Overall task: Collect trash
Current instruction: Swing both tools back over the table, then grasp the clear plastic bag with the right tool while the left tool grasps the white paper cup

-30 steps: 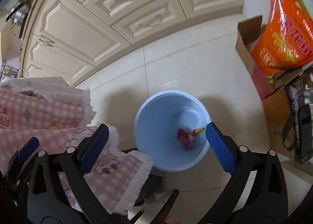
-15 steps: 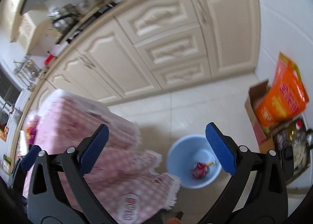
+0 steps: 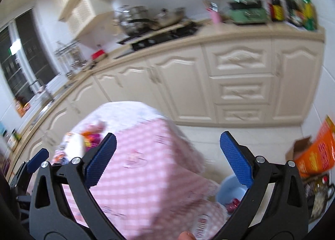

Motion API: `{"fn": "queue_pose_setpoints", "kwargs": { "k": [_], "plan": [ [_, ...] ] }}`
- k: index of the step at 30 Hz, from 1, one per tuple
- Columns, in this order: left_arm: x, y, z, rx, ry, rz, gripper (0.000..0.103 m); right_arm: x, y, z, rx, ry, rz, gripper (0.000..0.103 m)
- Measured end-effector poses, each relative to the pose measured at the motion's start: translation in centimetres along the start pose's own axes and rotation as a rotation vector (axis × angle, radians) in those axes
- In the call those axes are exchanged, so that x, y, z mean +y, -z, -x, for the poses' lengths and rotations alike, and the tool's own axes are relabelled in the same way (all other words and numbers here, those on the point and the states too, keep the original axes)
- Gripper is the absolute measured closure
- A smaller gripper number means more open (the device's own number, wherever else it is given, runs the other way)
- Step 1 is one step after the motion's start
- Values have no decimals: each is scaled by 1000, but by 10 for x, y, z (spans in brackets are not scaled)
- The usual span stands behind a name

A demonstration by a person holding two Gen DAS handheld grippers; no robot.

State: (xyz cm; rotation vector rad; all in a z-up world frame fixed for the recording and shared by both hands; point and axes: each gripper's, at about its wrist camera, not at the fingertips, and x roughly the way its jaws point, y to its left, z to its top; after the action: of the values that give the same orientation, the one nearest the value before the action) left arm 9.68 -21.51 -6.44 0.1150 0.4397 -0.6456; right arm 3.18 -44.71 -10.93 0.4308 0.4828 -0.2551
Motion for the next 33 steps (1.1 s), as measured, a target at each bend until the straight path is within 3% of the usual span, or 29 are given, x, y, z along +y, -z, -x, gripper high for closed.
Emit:
{"fn": "queue_pose_setpoints", "kwargs": {
  "k": [9,16,27,33],
  "plan": [
    [110,-30,62,-64,-200,94,6,115,-20,-8,-27,-155,128,6],
    [180,-30,75,-55,-305,121,6,171,-16,-48,72,-175,220,6],
    [251,8,19,95,-314,162,6,200,18,-135,280,-103,335,6],
    [270,22,-7,142,-302,185,6,208,15,-192,337,-89,306,6]
  ]
}}
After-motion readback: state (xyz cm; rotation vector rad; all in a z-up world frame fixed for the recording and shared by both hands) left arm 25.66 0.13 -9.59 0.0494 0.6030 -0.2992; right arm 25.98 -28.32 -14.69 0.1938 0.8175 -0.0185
